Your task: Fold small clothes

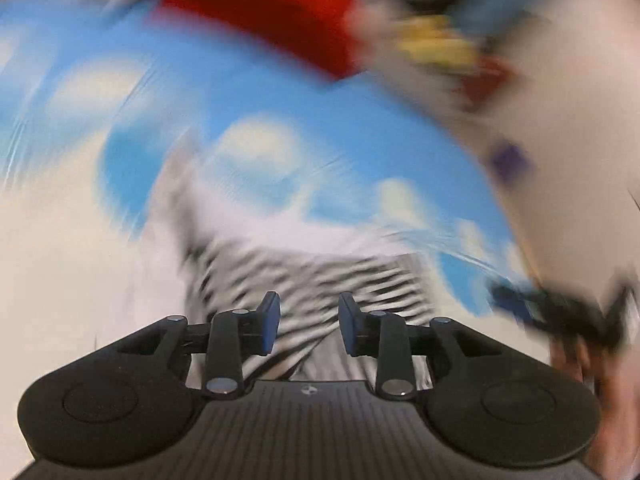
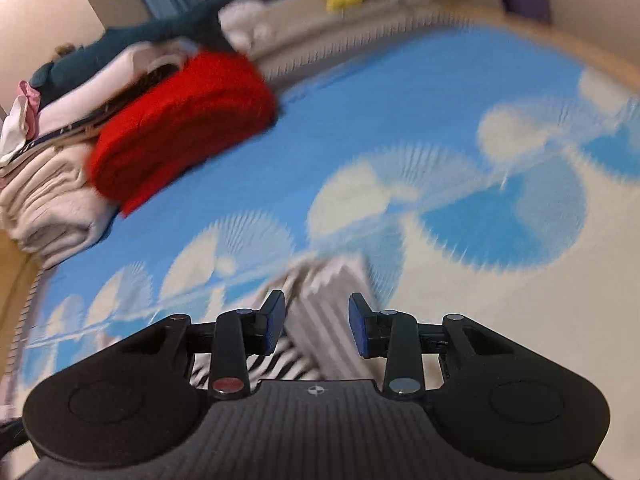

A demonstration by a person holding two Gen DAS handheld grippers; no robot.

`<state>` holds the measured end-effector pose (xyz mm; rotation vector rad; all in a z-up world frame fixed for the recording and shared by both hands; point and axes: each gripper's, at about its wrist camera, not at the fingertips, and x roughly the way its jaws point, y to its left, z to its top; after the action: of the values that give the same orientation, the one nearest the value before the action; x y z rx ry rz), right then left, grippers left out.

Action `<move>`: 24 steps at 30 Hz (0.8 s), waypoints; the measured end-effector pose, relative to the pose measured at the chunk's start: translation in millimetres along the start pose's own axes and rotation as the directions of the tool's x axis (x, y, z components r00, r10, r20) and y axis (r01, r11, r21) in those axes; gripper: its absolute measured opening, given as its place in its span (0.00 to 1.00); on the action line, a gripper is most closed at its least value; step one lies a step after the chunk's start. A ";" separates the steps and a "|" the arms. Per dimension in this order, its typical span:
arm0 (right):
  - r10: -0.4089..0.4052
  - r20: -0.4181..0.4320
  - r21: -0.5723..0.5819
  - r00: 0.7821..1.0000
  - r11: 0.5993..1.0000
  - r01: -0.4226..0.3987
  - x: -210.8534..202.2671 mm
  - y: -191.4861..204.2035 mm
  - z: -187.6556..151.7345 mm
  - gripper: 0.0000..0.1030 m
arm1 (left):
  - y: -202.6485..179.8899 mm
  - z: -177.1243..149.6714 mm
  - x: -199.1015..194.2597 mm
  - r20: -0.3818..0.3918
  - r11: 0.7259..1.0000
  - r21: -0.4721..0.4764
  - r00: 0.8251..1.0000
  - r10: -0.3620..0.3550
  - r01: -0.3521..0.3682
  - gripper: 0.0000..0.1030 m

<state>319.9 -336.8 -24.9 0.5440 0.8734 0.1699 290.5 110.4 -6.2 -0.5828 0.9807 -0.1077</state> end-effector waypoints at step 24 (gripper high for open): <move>0.329 0.127 0.284 0.936 0.892 -0.352 40.8 -2.7 1.7 0.01 | 20.3 33.7 -6.6 0.280 0.981 -0.085 0.949 -0.143 0.173 0.02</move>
<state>347.0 -325.2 -53.3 0.9879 0.7274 0.3369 310.5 143.7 2.5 -0.7558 0.6734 -0.1135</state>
